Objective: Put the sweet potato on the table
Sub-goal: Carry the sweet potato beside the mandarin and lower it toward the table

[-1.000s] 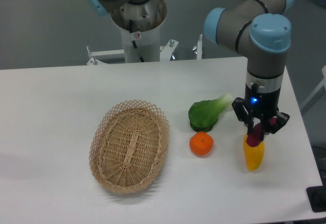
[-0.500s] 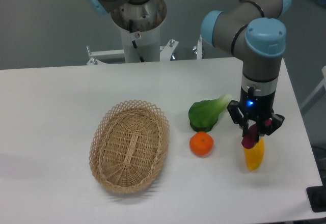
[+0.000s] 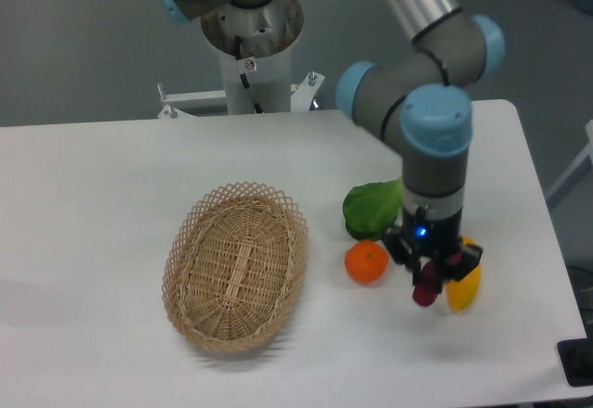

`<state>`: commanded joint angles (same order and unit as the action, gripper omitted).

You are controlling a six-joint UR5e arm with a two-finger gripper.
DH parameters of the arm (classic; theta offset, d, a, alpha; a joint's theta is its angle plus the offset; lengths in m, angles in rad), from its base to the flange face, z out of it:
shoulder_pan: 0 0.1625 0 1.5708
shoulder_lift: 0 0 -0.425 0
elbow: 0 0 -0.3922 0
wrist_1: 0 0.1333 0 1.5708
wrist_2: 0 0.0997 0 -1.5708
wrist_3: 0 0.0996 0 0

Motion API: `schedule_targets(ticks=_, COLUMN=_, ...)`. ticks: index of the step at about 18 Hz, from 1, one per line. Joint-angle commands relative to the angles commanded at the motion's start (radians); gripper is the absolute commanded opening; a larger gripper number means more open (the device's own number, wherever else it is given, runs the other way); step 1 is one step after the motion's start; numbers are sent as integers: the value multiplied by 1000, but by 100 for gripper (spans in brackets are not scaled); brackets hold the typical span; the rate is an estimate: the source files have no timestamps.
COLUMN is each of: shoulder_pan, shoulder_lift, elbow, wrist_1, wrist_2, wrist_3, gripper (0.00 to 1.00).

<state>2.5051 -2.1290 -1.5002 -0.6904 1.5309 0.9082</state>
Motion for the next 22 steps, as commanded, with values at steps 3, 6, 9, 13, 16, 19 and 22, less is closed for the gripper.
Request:
schedule_targets(ticks=3, shoulder_pan=-20, shoulder_lift=-22, elbow=-5, wrist_1=9, wrist_2=2, wrist_3=-93, gripper=30)
schedule_targets(ticks=6, shoulder_pan=-49, shoulder_lift=-32, elbow=-8, wrist_1=9, wrist_2=29, wrist_3=-250, gripper=30)
schedule_targets(ticks=9, shoulder_pan=-86, shoulder_lift=-48, elbow=-14, wrist_1=9, wrist_2=81, wrist_3=-373, gripper=30)
schedule_targets(ticks=13, shoulder_pan=-112, shoulder_lift=-72, elbow=-18, wrist_1=9, wrist_2=143, wrist_3=-388, gripper=30)
schedule_targets(ticks=16, shoulder_pan=-137, shoulder_lift=-83, elbow=-25, wrist_1=9, wrist_2=162, wrist_3=-403, gripper=31)
schedule_targets(ticks=19, shoulder_pan=-155, shoulder_lift=-89, elbow=-25, wrist_1=9, wrist_2=190, wrist_3=-420, gripper=33)
schedule_targets(ticks=22, shoulder_pan=-157, shoulder_lift=-94, elbow=-25, wrist_1=11, wrist_2=192, wrist_3=-420, gripper=36)
